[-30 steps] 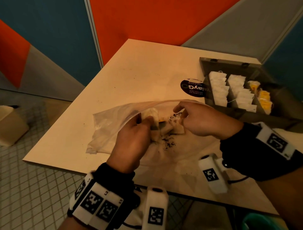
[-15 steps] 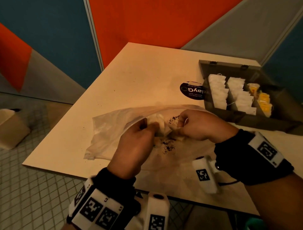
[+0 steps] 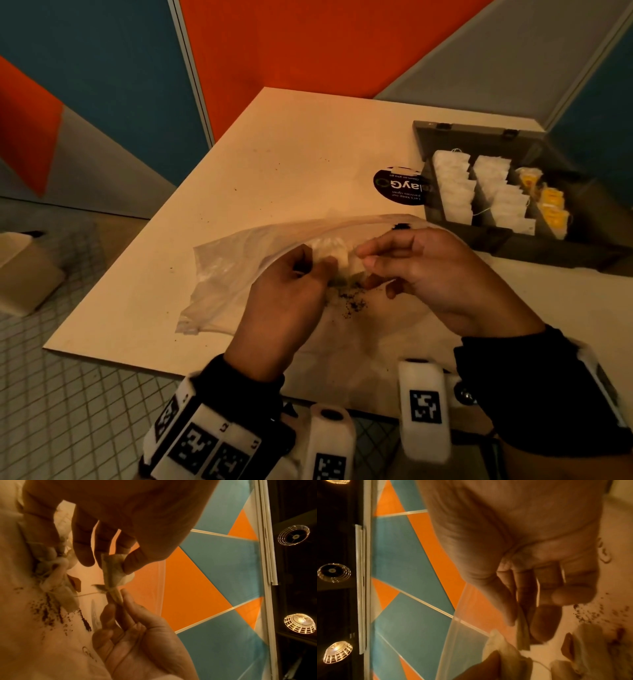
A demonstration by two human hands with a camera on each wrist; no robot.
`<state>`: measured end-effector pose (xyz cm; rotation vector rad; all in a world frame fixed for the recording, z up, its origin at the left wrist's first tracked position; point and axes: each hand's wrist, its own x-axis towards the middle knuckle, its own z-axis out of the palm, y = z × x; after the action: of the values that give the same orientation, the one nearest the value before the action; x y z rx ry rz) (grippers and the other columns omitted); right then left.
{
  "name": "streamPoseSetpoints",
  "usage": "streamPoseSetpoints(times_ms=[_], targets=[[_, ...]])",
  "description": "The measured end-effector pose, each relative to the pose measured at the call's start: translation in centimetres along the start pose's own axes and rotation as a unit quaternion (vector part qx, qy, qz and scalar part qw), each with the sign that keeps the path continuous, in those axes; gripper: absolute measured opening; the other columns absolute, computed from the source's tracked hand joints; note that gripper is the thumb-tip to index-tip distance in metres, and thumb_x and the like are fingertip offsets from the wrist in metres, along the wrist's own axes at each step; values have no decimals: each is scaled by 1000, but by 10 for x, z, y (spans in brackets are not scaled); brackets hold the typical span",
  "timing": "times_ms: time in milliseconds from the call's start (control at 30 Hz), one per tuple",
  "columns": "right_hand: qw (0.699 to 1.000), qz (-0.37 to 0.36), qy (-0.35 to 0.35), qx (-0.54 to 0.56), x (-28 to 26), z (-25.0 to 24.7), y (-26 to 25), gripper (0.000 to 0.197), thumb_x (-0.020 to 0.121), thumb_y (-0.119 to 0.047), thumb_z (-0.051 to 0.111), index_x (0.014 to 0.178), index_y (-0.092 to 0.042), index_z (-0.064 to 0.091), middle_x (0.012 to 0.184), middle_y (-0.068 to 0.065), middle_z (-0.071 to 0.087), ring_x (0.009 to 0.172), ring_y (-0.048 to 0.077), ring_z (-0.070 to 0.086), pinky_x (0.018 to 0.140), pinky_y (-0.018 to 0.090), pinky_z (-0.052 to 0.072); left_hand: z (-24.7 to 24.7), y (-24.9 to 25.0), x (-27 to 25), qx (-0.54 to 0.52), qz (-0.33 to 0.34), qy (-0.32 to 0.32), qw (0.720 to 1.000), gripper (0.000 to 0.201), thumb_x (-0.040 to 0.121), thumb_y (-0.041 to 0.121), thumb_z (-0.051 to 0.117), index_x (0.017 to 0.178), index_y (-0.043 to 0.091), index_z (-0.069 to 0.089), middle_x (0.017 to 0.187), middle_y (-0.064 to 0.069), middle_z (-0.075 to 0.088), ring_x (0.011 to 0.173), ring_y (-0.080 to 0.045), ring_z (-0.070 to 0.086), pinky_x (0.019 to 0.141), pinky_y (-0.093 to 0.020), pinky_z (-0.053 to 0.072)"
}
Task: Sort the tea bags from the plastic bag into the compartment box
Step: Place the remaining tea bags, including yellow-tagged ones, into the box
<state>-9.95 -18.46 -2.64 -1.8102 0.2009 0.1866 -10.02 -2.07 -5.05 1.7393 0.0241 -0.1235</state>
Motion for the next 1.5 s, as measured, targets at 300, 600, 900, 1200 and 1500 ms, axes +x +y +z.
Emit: streamPoseSetpoints(times_ms=[300,600,900,1200,1500], targets=[[997,-47,37,45,-2,7,13,30,83,9,66,94,-18,71,91,7,74,74,12,70,66,27,50,3,1,2,-153,-61,-13,986,20,94,16,56,84,11,73,82,-10,68,76,-24,59,68,-39,45],[998,-55,19,26,-7,15,19,27,81,7,68,80,-19,73,79,-2,74,77,11,66,69,27,51,5,-2,6,-187,-87,-41,978,20,95,17,55,96,13,74,93,-6,73,84,-18,64,76,-37,47],[998,-21,61,8,-4,12,8,11,89,-21,65,95,-27,72,95,-8,72,90,12,65,69,29,51,7,-4,4,-152,-64,-24,986,16,90,19,63,81,13,74,83,-8,72,84,-22,65,79,-37,50],[996,-30,67,42,1,20,10,6,84,-14,72,81,-18,71,74,-6,71,62,0,58,61,22,41,5,-3,2,-152,-47,-18,987,18,89,18,64,75,12,73,79,-7,72,77,-19,65,77,-39,51],[993,-21,50,106,1,22,7,15,83,-4,66,78,-16,73,77,4,72,68,14,61,59,31,44,5,-5,3,-173,-30,-22,984,19,88,16,65,87,-1,71,81,-10,70,79,-20,63,77,-38,50]])
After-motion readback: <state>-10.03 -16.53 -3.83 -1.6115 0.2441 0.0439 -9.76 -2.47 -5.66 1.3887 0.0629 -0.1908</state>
